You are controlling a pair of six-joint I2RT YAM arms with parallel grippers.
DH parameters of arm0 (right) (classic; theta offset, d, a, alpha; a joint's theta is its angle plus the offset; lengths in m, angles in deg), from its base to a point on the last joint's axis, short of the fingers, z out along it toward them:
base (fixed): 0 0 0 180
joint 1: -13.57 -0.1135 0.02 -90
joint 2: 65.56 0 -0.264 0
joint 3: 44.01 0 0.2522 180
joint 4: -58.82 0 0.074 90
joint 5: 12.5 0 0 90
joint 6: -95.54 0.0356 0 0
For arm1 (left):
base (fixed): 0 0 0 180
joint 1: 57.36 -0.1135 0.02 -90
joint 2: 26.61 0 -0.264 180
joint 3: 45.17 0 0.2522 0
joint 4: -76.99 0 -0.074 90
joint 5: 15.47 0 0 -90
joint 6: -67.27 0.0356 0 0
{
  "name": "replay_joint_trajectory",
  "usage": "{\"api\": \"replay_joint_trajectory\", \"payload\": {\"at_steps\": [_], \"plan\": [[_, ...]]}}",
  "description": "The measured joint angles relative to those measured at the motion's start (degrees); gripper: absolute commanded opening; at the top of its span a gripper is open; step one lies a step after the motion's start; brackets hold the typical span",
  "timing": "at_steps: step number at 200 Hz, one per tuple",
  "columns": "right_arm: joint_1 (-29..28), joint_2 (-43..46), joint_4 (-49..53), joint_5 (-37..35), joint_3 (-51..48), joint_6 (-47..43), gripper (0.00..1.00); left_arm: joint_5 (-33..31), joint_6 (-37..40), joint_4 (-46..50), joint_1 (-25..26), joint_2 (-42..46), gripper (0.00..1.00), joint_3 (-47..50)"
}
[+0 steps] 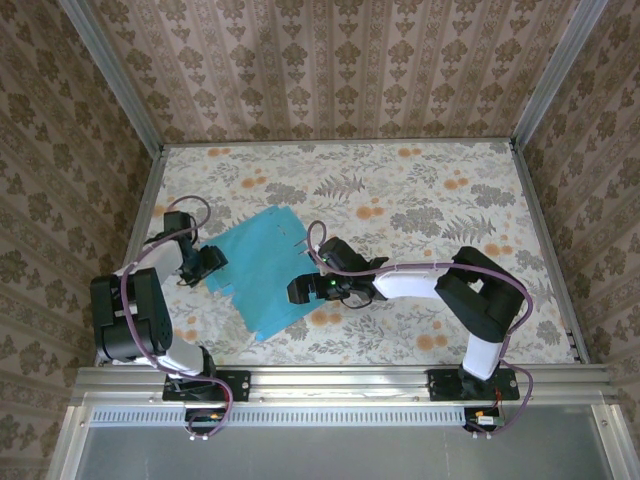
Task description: Fold the paper box
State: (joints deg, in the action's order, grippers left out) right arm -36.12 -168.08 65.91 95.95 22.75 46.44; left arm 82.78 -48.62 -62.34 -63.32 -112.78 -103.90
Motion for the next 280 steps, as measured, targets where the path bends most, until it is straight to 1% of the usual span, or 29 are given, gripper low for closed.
{"api": "replay_joint_trajectory", "payload": {"at_steps": [38, 70, 141, 198, 235, 246, 255, 272, 280], "plan": [[-0.2, -0.3, -0.6, 0.0, 0.0, 0.0, 1.0, -3.5, 0.6, 3.4, 0.1, 2.1, 0.65, -0.9], [-0.5, -0.4, -1.0, 0.0, 0.0, 0.0, 1.0, -5.1, 0.7, 4.4, 0.4, 2.4, 0.65, -1.6], [-0.5, -0.4, -1.0, 0.0, 0.0, 0.0, 1.0, -6.2, 0.7, 4.4, 2.7, -1.2, 0.66, -2.7], [-0.5, -0.5, -1.2, 0.0, 0.0, 0.0, 1.0, -6.8, 0.6, 4.3, 3.0, -2.4, 0.56, -3.2], [-0.6, -0.6, -1.8, 0.0, 0.0, 0.0, 1.0, -6.7, 0.6, 3.7, 3.0, -2.4, 0.45, -3.2], [-0.6, -0.6, -1.8, 0.0, 0.0, 0.0, 1.0, -6.6, 0.4, 3.3, 3.0, -2.4, 0.44, -3.2], [-0.6, -0.6, -1.8, 0.0, 0.0, 0.0, 1.0, -6.5, 0.4, 3.0, 3.0, -2.4, 0.47, -3.2], [-0.6, -0.6, -1.9, 0.0, 0.0, 0.0, 1.0, -6.1, 0.4, 3.3, 3.0, -2.4, 0.65, -3.4], [-0.6, -0.6, -2.0, 0.0, 0.0, 0.0, 1.0, -6.2, 0.7, 3.8, 3.0, -2.4, 0.7, -3.7]]}}
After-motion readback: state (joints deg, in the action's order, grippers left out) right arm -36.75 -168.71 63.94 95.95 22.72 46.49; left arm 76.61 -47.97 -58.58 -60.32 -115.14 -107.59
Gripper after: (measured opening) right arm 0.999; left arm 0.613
